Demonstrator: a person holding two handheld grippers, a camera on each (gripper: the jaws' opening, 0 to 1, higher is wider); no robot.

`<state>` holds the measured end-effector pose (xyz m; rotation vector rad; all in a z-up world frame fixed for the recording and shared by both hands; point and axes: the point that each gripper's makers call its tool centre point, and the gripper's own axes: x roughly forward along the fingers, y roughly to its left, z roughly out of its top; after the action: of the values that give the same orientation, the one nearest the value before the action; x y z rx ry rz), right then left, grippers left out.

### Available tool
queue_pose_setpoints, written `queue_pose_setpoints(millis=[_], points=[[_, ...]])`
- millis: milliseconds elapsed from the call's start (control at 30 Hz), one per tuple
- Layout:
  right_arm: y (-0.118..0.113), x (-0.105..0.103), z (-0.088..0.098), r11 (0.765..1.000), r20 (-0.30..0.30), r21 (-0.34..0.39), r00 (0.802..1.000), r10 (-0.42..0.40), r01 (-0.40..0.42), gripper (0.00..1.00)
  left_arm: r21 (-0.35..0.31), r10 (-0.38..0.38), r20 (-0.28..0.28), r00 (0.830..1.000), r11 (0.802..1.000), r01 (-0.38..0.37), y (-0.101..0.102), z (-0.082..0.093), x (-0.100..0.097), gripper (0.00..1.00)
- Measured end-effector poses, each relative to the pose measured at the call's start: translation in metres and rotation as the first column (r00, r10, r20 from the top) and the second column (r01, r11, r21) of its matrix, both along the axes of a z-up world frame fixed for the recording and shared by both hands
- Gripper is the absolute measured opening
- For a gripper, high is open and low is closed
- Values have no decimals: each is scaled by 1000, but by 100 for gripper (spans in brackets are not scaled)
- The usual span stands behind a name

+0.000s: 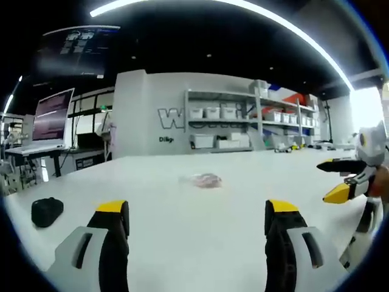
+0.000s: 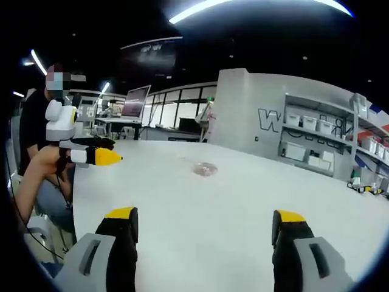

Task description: Open the resealable bag by pulling the two sides of the seal apart until the entire bag opening is separated and visibly accessible.

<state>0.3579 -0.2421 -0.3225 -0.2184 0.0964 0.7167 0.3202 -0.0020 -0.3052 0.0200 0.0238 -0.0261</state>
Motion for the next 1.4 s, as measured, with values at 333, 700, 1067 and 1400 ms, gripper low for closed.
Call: queue_pose_setpoints(millis=[333, 700, 1067, 1400], points=[[6, 9, 5, 1000, 6, 10, 1000, 23, -24, 90, -8, -24, 6, 1000, 1000, 24, 2, 4, 4, 90], [13, 17, 10, 999, 20, -2, 999, 40, -40, 89, -24, -48, 4, 999, 999, 48, 3, 6, 11, 89], [20, 23, 14, 998, 20, -3, 997, 70, -70, 88, -22, -77, -5, 997, 997, 77, -4, 4, 16, 87], [30, 31, 21, 995, 23, -2, 995, 98, -98, 88, -33, -80, 1, 997, 996, 80, -2, 5, 19, 85]])
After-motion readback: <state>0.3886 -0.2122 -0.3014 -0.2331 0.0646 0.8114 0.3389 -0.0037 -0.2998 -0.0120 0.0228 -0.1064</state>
